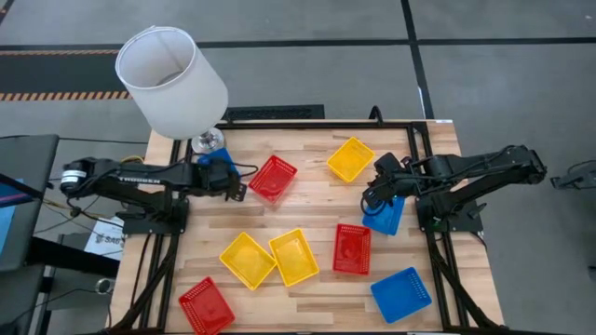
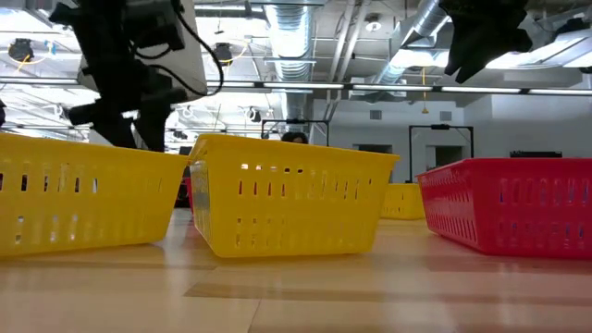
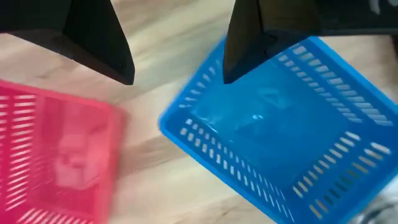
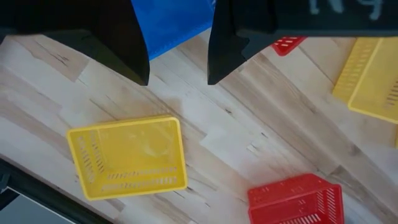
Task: Stack baskets by color
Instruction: Adjust the top left blue bin
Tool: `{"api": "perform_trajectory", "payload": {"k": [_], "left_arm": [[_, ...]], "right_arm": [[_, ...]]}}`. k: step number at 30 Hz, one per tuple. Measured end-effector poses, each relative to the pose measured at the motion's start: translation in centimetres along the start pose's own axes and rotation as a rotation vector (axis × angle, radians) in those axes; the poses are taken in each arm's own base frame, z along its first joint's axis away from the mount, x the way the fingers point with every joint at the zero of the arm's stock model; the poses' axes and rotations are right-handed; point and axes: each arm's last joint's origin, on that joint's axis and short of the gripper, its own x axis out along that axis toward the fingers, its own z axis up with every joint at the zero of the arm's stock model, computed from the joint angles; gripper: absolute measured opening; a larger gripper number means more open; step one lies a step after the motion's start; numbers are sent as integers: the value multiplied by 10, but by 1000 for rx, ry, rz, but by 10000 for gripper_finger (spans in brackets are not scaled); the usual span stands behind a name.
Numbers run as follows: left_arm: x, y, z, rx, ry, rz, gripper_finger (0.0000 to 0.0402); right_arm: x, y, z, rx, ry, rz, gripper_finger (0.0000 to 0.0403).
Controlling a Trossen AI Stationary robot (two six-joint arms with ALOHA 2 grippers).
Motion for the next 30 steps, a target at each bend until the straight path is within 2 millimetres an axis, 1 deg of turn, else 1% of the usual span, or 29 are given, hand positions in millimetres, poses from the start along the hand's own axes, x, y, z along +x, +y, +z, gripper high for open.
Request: {"api": "perform_trajectory", "payload": {"k": [4, 15, 17, 19, 23, 25, 28, 30], "left_arm": [[11, 0, 2, 67, 77, 15, 233], [28, -7, -5, 165, 222, 8, 233], [28, -8, -6, 161, 247, -14, 233], [25, -8, -6, 153, 255, -35, 233], [16, -8, -5, 117, 229, -83, 233], [11, -7, -6, 108, 243, -117, 233], [3, -7, -7, 78, 270, -179, 233], [-6, -6, -8, 55, 261, -223, 233]], "right_arm": [[0, 0, 0, -1, 1, -1, 182], [2, 0, 1, 2, -1, -12, 182], [10, 3, 4, 22, 5, -33, 179], [22, 8, 8, 15, 32, -42, 177], [56, 24, 19, -74, 82, 3, 176], [72, 33, 23, -92, 119, 63, 176], [90, 41, 21, -136, 229, 133, 177], [96, 45, 12, -200, 317, 149, 177]]}}
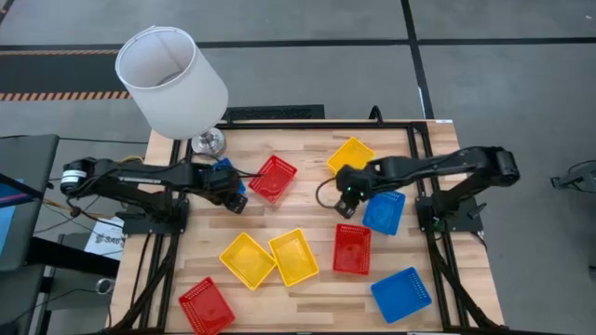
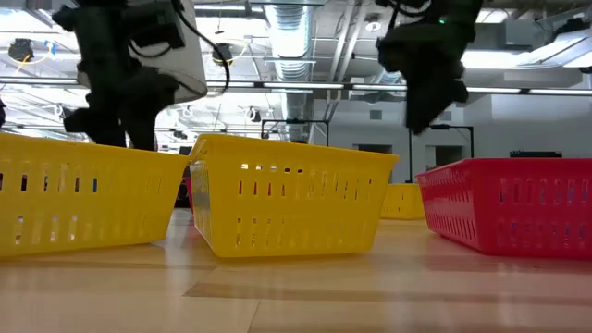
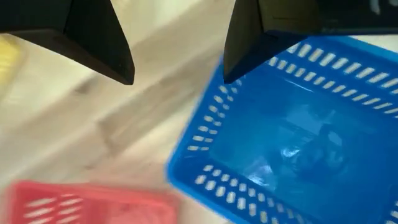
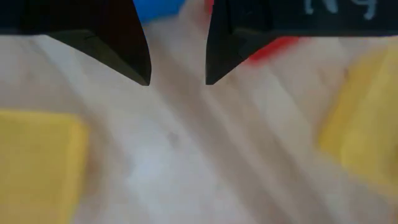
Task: Stack baskets by color
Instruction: Adjust the top left blue bin, then stack the middle right red bin on the top red bin
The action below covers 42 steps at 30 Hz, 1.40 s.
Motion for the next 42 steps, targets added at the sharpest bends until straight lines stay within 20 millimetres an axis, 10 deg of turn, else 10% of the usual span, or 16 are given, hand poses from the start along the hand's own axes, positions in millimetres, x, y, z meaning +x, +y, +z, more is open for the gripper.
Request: {"api": "perform_trajectory", "payload": {"k": [11, 25, 34, 42], "left_arm": [[-58, 3, -2, -114, -198, -232, 233], [-84, 14, -6, -205, -280, -377, 233], [-84, 15, -7, -202, -285, -371, 233], [-85, 15, -7, -188, -289, -369, 233]], "right_arm": [[6, 32, -38, -514, 194, 85, 187], [62, 45, -35, -649, 290, 84, 208], [71, 33, -25, -613, 312, 61, 22], [53, 22, -13, -568, 239, 86, 5]]}}
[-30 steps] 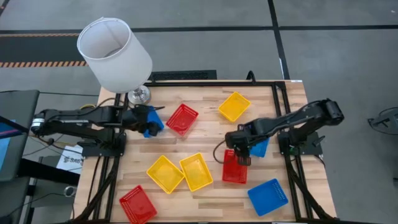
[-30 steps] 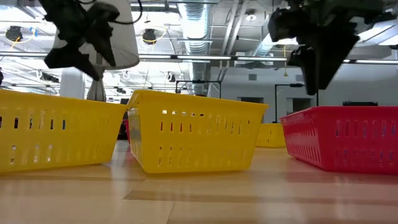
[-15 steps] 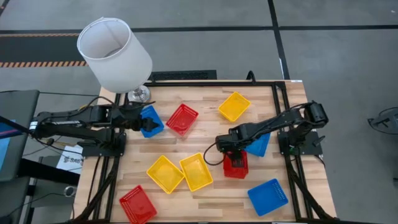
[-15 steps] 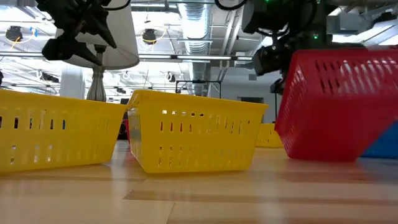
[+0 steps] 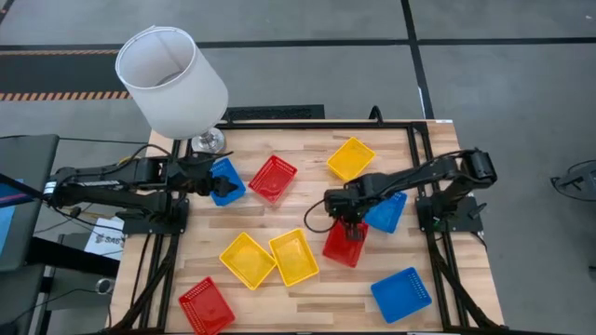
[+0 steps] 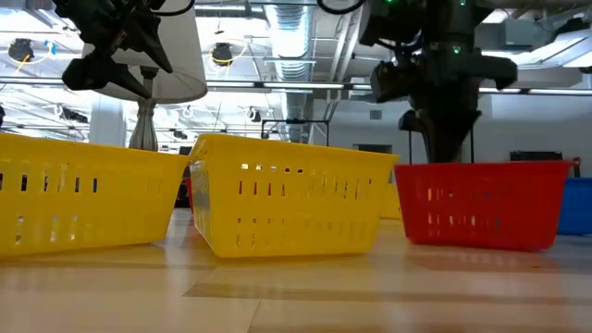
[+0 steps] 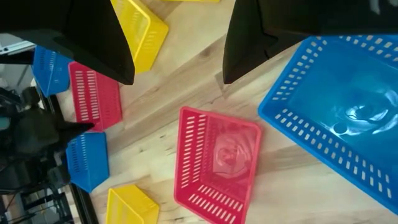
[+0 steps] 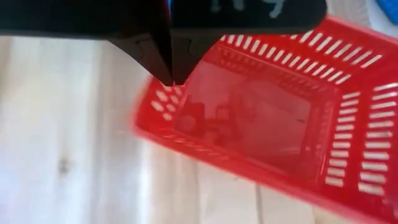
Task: Stack baskets by color
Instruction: Stack the middle right red bin on the top red bin
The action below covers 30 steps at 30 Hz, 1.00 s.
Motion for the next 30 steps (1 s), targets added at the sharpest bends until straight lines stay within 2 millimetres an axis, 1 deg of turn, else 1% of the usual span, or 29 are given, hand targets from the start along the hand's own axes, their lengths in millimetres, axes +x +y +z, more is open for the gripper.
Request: {"api": "perform_trajectory", "payload": {"k": [7, 10, 12, 15, 18, 20, 23, 25, 27, 28, 30], "left_arm": [[0, 0, 0, 26, -10, 5, 233], [0, 0, 0, 34, -11, 5, 233], [0, 0, 0, 34, -11, 6, 233], [0, 0, 0, 35, -14, 8, 233], [0, 0, 1, 36, -23, 14, 233], [0, 0, 1, 36, -28, 16, 233], [0, 0, 1, 36, -28, 16, 233], [0, 1, 1, 36, -27, 18, 233], [0, 1, 1, 36, -27, 20, 233], [0, 1, 0, 37, -25, 24, 233], [0, 2, 0, 38, -20, 33, 233]], "right_arm": [[-27, -16, -2, 93, -104, 1, 2], [-34, -20, -5, 165, -116, 7, 14], [-34, -20, -7, 185, -98, 26, 40], [-28, -19, -5, 199, -73, 47, 100], [-17, -18, -3, 198, -30, 44, 168], [-6, -16, -1, 195, 1, 41, 205], [7, -16, 1, 178, 45, 34, 242], [16, -14, 3, 167, 73, 30, 249], [25, -14, 3, 165, 102, 12, 241], [27, -14, 3, 159, 108, 8, 229], [30, -13, 4, 154, 107, 5, 188]]}}
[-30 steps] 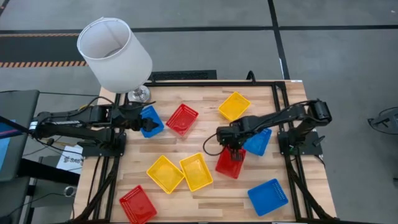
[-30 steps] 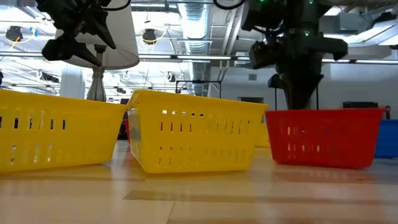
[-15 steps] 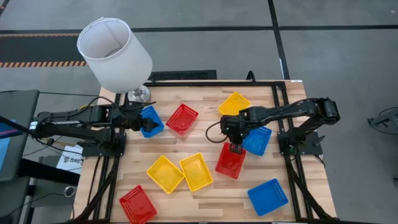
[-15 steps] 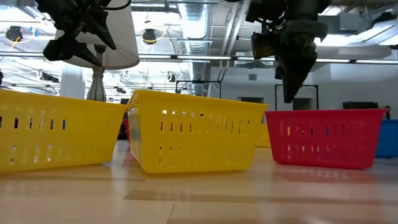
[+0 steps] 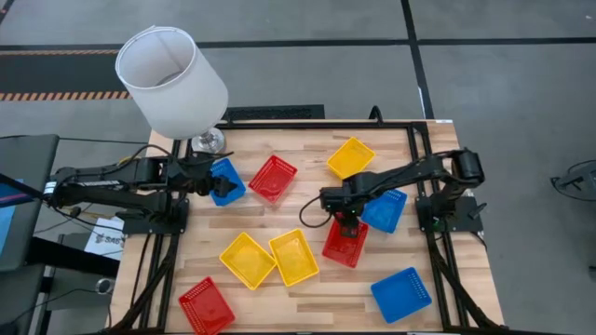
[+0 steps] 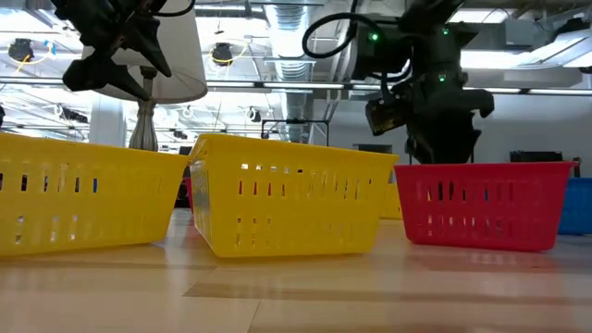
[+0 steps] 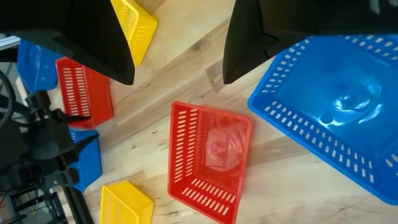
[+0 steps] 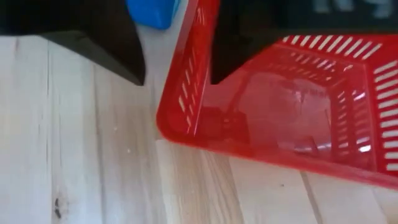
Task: Stack baskets by color
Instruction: Stack the middle right red bin on the top red bin
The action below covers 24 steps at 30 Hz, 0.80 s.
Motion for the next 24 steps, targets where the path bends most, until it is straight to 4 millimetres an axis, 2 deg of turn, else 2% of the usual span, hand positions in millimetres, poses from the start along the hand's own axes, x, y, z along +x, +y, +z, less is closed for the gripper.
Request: {"api": "perform_trajectory", "payload": {"k": [4, 5, 9, 12, 17, 19, 24], "left_arm": [[0, 0, 0, -1, 1, 3, 233], [0, 0, 0, -4, -1, -1, 233], [-6, 0, 1, -13, -14, -37, 233], [-12, 1, 2, -39, -31, -75, 233], [-27, 3, 4, -71, -80, -157, 233], [-32, 5, 4, -80, -105, -181, 233], [-44, 7, 7, -102, -180, -243, 233]], "right_arm": [[0, 0, 0, 4, -4, -1, 47], [0, 0, 0, 3, -3, 1, 25], [-7, 0, -1, 14, -14, 4, 13], [-25, -3, 2, 33, -56, 11, 9], [-73, -19, 9, 98, -205, 33, 7], [-98, -28, 13, 139, -286, 43, 7], [-155, -58, 32, 272, -508, 47, 7]]}}
